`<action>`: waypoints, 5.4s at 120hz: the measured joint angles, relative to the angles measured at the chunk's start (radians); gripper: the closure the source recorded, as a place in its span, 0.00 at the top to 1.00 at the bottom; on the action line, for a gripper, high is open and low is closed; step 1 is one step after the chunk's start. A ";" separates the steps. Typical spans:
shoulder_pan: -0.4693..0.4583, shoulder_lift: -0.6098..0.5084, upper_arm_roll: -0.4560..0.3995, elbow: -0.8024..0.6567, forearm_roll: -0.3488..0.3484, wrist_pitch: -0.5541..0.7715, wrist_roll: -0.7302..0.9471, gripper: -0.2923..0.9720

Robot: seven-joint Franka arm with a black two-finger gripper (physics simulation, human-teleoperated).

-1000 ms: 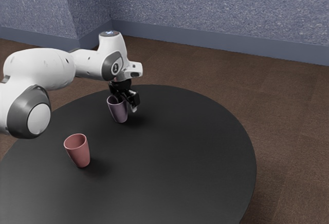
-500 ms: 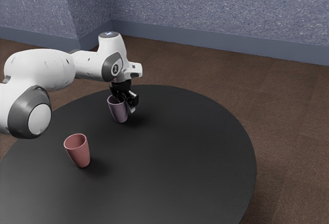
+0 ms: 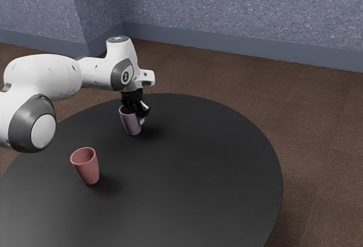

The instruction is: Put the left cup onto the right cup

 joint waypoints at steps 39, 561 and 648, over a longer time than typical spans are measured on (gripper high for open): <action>-0.001 -0.004 0.000 -0.003 0.002 0.001 -0.003 0.16; -0.020 -0.841 -0.028 -0.915 0.221 -0.041 -0.623 0.15; -0.019 -0.816 -0.026 -0.920 0.241 0.021 -0.656 0.15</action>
